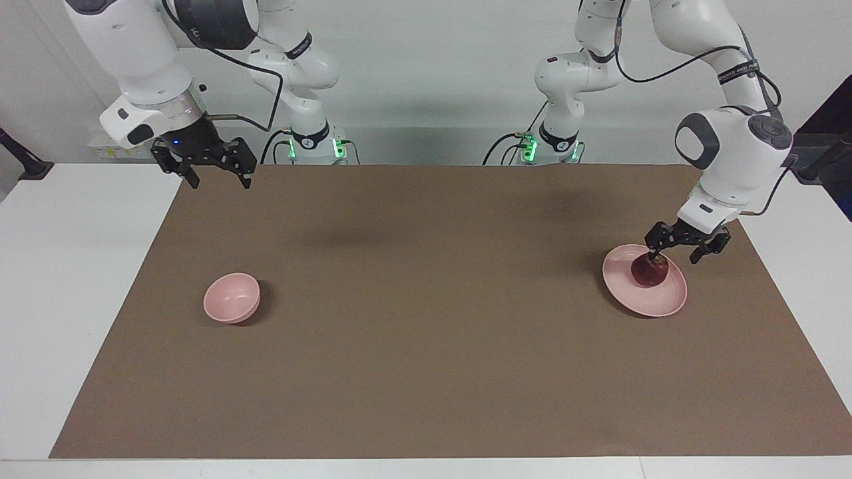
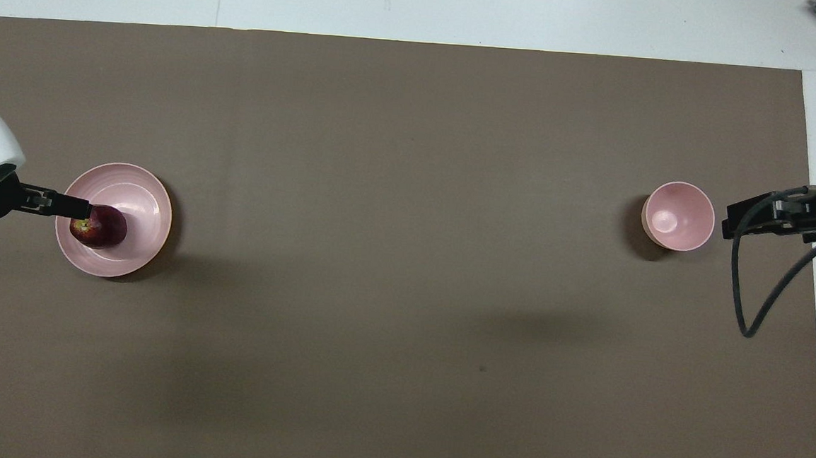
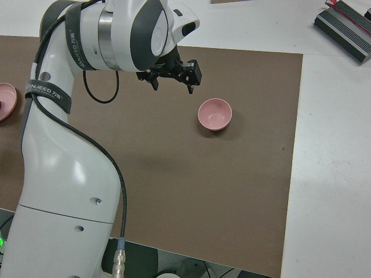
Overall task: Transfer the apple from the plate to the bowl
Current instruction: 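Close the left gripper on the apple while the right gripper advances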
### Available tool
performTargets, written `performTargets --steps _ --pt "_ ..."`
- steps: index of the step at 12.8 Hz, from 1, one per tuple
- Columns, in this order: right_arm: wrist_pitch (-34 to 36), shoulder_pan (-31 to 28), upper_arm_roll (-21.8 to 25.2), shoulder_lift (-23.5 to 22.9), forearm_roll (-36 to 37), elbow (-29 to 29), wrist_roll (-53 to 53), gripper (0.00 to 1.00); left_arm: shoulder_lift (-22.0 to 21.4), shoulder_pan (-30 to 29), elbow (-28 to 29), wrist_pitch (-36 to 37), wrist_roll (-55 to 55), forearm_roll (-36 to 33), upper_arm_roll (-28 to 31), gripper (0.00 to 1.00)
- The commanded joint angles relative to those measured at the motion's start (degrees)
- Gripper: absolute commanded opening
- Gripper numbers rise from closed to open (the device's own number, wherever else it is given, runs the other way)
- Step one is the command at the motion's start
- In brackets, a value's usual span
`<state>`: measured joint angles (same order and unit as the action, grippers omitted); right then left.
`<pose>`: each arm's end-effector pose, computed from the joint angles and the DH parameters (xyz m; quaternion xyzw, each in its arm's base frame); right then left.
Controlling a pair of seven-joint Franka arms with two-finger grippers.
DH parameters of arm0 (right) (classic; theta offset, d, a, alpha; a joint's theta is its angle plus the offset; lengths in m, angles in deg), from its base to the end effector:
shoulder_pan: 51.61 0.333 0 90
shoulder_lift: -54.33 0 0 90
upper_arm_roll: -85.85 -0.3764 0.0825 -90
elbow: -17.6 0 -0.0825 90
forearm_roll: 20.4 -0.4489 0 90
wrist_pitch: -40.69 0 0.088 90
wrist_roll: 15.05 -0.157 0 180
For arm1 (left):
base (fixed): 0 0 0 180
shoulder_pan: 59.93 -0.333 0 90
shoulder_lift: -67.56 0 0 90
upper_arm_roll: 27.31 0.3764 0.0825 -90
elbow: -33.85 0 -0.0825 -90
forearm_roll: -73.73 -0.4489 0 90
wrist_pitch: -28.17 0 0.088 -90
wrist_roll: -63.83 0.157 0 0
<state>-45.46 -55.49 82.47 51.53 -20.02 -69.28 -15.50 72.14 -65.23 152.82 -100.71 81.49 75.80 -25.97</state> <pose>0.6273 -0.0074 0.6279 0.9995 -0.0084 -0.0308 0.0019 0.6303 0.0708 0.3742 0.9952 -0.0854 0.0483 0.0035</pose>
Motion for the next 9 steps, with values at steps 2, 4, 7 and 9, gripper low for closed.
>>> performTargets --steps 2,4,7,9 --pt "0.64 -0.69 -0.31 0.07 0.85 0.04 -0.07 1.00 -0.71 -0.59 3.90 -2.85 0.88 0.83 -0.37 1.00" --pt "0.55 -0.69 -0.39 0.77 0.85 -1.27 -0.25 1.00 -0.97 -0.68 6.88 -7.06 0.44 0.92 -0.37 0.97" --pt "0.64 -0.52 -0.39 1.82 0.06 -2.94 -4.62 1.00 -0.18 -0.85 7.69 -8.57 0.44 4.41 -0.37 0.85" --pt "0.81 -0.34 -0.39 3.40 -3.43 -5.83 -10.33 1.00 -0.45 -0.94 8.39 -8.14 0.27 5.23 -0.37 0.85"
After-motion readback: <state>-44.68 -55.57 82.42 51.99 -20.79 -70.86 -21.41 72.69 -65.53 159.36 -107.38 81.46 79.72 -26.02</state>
